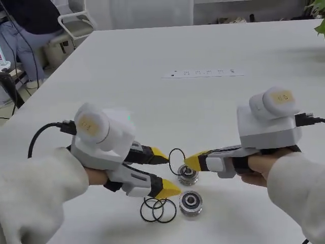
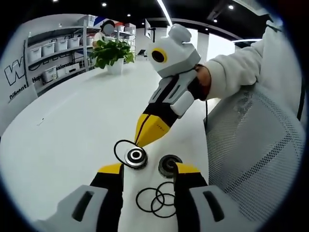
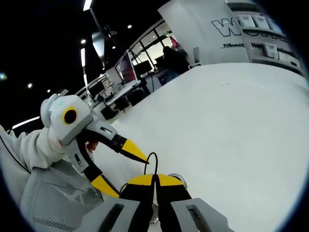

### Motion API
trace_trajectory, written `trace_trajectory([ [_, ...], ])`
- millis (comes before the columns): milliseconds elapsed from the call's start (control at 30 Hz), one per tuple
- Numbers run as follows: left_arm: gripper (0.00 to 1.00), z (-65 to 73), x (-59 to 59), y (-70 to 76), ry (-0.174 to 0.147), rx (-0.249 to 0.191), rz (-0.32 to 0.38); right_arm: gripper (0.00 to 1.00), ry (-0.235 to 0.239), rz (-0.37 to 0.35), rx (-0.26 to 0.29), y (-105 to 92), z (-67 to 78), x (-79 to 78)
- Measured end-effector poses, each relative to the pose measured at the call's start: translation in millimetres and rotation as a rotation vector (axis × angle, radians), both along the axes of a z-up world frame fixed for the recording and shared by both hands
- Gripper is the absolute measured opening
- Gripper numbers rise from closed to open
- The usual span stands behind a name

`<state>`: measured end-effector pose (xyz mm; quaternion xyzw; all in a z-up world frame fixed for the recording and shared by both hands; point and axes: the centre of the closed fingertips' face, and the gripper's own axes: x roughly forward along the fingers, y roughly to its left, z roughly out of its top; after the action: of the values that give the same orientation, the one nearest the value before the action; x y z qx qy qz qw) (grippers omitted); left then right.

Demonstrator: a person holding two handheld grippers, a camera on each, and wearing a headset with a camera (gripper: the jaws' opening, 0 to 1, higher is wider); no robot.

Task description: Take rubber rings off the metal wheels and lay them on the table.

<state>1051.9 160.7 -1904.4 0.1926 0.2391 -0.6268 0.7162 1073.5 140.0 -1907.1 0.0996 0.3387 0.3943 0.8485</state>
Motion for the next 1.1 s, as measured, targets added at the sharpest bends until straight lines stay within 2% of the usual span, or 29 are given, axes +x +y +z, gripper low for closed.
trace_trajectory([
  [100,0.41,9.5,-4.3,5.0,0.011,-0.031,0.005,0.00,-0.002,0.003,0.005,1.7,2.1,-1.3],
  [200,0.48,17.3,-9.6,7.3,0.026,-0.060,0.012,0.00,-0.002,0.006,0.009,2.9,3.2,-1.7],
  [300,0.53,26.9,-16.8,11.9,0.013,-0.086,0.016,0.00,-0.003,0.015,0.009,5.2,4.1,-3.7],
  [533,0.61,32.0,-30.3,32.5,-0.011,-0.099,0.023,0.00,-0.001,0.043,0.016,13.8,6.1,-9.3],
  [733,0.69,34.9,-28.5,47.7,-0.021,-0.116,0.059,0.00,0.000,0.074,0.013,20.3,6.5,-14.4],
  [867,0.77,35.8,-28.0,56.1,-0.005,-0.138,0.097,0.00,0.013,0.097,0.015,25.1,4.9,-19.8],
  [967,0.83,30.0,-28.9,61.4,0.000,-0.127,0.109,0.00,0.030,0.115,0.001,27.3,-0.2,-24.7],
  [1100,0.84,21.1,-28.6,65.9,0.010,-0.101,0.120,0.00,0.049,0.142,0.000,32.1,-3.4,-31.2],
])
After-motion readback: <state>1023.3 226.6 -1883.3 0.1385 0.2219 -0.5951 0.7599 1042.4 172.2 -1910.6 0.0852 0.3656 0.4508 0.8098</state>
